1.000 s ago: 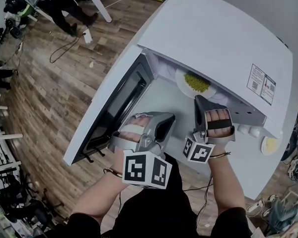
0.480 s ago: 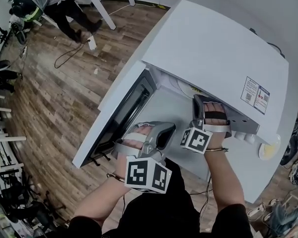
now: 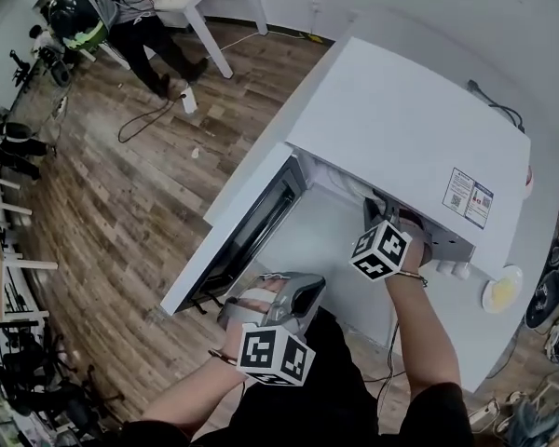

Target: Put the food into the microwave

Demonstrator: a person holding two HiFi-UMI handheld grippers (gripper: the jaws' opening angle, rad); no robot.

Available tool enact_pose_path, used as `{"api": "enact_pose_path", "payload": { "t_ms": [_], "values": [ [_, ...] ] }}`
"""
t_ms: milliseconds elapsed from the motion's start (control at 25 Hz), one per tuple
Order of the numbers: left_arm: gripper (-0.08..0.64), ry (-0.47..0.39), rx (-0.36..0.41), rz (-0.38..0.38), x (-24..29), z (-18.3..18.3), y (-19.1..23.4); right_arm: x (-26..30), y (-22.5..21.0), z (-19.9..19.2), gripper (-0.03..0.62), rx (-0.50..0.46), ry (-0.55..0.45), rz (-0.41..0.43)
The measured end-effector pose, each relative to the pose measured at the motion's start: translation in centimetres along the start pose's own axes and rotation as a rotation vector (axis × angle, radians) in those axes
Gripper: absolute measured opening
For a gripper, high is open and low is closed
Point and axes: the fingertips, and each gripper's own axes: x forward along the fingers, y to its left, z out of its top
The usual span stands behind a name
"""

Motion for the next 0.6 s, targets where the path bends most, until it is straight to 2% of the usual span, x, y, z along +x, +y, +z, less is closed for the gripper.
{"api": "enact_pose_path", "payload": {
  "t_ms": [160,320,480,600],
  "values": [
    [0.009,0.010,-0.019,0.021,-1.3,-0.5,0.6,-0.7,0.8,0.2,0.126,0.070,-0.017,0.069],
    [0.009,-0.006,-0.025,0.050,-2.5,0.0,1.0,-2.6,1.5,1.0,0.127,0.081,-0.062,0.070],
    [0.009,-0.039,-0.027,0.093,-4.9,1.2,0.5,-6.8,3.2,2.3,0.124,0.087,-0.137,0.077],
    [0.009,-0.078,-0.042,0.134,-7.8,2.0,-0.3,-11.7,4.8,3.2,0.118,0.156,-0.202,0.112]
  ]
}}
